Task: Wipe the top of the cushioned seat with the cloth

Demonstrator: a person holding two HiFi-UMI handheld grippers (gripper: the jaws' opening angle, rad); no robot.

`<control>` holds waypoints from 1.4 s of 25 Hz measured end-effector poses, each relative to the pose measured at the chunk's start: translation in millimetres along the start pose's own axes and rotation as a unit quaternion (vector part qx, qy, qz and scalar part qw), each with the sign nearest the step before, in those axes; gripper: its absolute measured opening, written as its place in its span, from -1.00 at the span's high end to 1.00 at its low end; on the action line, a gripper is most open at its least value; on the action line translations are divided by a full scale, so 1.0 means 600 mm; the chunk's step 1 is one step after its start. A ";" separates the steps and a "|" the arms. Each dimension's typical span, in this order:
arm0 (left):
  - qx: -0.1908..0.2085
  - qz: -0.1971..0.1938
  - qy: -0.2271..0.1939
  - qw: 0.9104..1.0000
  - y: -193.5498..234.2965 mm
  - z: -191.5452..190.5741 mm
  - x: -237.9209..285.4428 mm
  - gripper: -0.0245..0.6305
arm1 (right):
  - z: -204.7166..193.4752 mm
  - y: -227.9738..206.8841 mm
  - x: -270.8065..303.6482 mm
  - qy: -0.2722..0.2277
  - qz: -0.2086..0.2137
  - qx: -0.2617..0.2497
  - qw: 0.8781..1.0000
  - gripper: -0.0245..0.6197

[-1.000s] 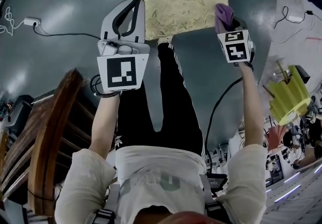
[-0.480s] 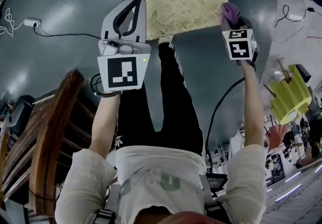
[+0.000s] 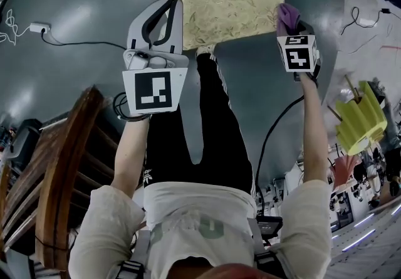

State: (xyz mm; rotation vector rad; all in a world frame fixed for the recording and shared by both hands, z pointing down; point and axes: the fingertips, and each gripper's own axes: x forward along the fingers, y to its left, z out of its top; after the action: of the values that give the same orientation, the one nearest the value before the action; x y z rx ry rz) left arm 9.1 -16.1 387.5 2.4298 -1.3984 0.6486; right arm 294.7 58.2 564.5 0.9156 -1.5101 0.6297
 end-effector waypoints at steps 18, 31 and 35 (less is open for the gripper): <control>0.011 -0.001 -0.080 0.997 0.028 0.188 -0.070 0.91 | 0.271 0.010 -0.325 -0.247 -0.058 0.094 0.963 0.64; -0.037 0.011 -0.170 0.985 0.065 0.593 -0.362 0.91 | 0.435 0.120 -0.989 -0.526 -0.190 0.108 0.822 0.64; -0.014 0.030 -0.190 0.981 0.067 0.619 -0.457 0.91 | 0.414 0.186 -1.072 -0.557 -0.174 0.108 0.805 0.64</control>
State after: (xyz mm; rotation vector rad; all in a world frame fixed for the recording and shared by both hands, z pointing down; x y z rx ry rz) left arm -53.2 6.9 -71.3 2.5928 -1.6091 0.1744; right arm 57.3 38.6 -91.8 1.8838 -2.2060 -0.1020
